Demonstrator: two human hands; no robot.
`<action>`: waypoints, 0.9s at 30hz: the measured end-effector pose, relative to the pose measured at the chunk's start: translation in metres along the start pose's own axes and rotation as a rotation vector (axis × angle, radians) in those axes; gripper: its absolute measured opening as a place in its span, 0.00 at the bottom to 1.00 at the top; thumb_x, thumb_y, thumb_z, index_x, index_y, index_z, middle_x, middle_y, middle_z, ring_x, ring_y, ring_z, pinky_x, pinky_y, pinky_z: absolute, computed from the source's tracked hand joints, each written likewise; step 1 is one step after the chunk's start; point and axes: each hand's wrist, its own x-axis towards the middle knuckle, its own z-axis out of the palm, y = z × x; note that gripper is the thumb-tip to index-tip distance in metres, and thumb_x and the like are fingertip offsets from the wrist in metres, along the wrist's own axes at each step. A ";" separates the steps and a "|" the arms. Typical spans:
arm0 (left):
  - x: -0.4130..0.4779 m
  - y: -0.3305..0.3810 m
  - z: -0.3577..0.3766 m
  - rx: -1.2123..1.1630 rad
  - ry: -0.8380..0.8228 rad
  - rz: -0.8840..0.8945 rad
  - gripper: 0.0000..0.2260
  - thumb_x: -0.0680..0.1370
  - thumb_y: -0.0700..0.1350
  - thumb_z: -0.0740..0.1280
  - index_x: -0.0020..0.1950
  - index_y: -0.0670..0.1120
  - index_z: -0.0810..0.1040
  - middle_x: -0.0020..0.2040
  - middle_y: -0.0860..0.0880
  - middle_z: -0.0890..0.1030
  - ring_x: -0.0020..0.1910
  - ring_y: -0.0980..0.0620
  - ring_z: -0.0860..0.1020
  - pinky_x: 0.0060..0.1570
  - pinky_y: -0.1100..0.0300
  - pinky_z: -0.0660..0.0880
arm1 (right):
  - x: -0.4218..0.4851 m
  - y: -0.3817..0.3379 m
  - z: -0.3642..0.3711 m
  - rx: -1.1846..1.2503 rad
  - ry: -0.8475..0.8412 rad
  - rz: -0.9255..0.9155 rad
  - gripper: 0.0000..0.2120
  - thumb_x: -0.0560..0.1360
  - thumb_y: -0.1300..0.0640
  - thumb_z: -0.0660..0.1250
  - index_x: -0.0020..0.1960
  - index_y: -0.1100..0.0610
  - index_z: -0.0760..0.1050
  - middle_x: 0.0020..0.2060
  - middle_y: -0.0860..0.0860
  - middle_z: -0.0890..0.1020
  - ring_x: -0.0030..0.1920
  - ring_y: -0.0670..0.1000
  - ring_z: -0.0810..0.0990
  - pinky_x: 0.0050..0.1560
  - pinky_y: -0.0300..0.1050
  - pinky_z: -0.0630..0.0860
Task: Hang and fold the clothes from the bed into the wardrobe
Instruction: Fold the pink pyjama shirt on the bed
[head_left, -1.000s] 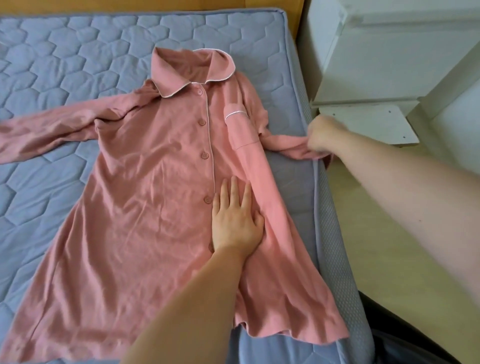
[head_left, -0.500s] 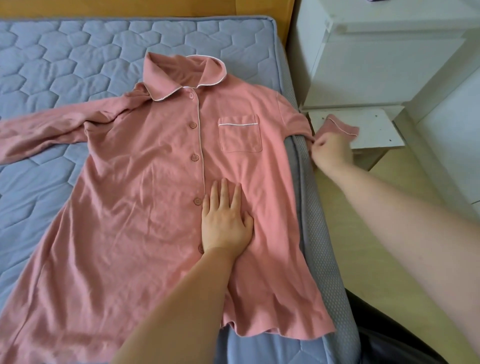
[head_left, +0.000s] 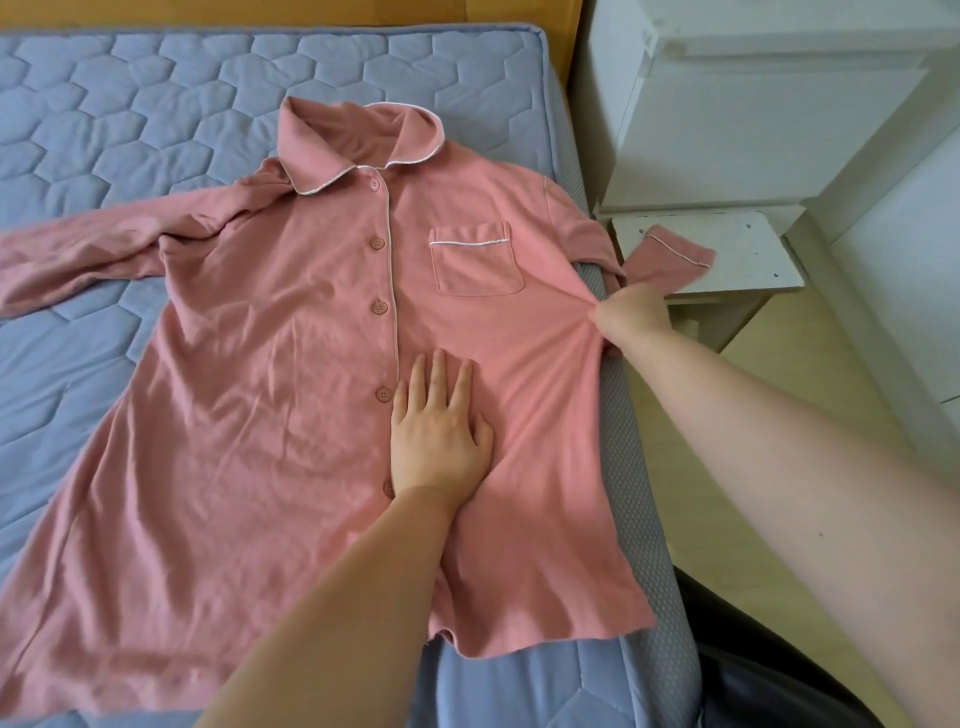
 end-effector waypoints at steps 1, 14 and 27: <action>0.000 0.000 0.001 -0.001 0.007 0.002 0.28 0.72 0.49 0.55 0.73 0.49 0.67 0.75 0.43 0.64 0.75 0.42 0.59 0.72 0.46 0.57 | -0.002 0.006 0.000 0.023 0.061 0.004 0.12 0.74 0.63 0.63 0.56 0.66 0.76 0.50 0.61 0.80 0.47 0.61 0.81 0.42 0.50 0.79; -0.010 -0.001 -0.003 0.115 -0.161 0.167 0.29 0.77 0.53 0.52 0.78 0.50 0.51 0.79 0.47 0.49 0.78 0.48 0.45 0.74 0.45 0.45 | -0.111 0.076 0.008 0.344 -0.505 0.249 0.08 0.72 0.58 0.73 0.44 0.61 0.76 0.32 0.55 0.80 0.26 0.49 0.80 0.25 0.38 0.75; -0.107 0.035 -0.021 -0.306 -0.324 0.103 0.24 0.82 0.53 0.53 0.78 0.52 0.53 0.79 0.53 0.50 0.77 0.56 0.45 0.73 0.54 0.41 | -0.178 0.107 -0.005 0.492 -0.334 0.347 0.26 0.73 0.46 0.70 0.62 0.63 0.73 0.53 0.59 0.81 0.48 0.55 0.81 0.48 0.48 0.80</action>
